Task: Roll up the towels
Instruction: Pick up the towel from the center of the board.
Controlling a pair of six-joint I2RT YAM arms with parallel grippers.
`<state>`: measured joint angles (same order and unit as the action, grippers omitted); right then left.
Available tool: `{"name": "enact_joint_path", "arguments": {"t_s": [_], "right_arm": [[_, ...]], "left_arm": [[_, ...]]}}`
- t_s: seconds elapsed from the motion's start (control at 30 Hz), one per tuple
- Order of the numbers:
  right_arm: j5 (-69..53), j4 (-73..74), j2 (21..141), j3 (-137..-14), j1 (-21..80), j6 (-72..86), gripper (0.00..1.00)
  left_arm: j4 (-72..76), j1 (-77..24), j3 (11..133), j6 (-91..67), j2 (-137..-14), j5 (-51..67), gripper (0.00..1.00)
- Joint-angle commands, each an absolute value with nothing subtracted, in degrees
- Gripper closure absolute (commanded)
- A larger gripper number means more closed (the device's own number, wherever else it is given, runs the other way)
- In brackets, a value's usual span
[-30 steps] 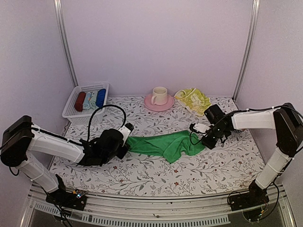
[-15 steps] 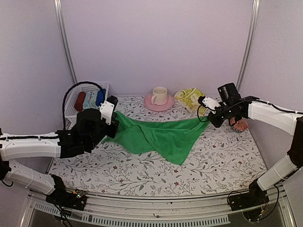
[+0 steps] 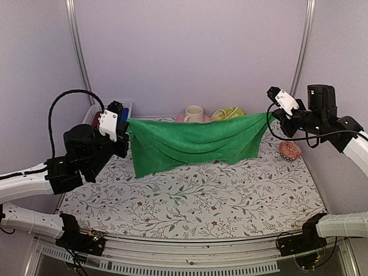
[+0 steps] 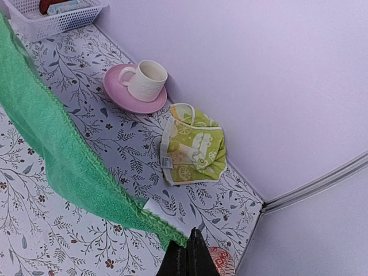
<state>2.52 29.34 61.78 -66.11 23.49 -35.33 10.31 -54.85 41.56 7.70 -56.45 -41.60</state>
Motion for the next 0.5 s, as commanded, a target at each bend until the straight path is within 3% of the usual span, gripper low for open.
{"name": "enact_joint_path", "arguments": {"t_s": [0.0,0.17,0.47], "right_arm": [[2.88,30.19,54.29,-63.39,23.2,-36.29,0.98],[5.78,30.01,53.21,-60.04,22.87,-36.11,0.98],[13.33,23.56,57.84,-51.03,19.72,-34.0,0.98]], "left_arm": [[10.28,-58.01,38.59,9.81,-50.7,-35.71,1.0],[13.38,-59.14,33.23,11.11,-49.51,-29.41,1.0],[14.69,-62.26,30.29,11.98,-66.51,-28.54,1.0]]}}
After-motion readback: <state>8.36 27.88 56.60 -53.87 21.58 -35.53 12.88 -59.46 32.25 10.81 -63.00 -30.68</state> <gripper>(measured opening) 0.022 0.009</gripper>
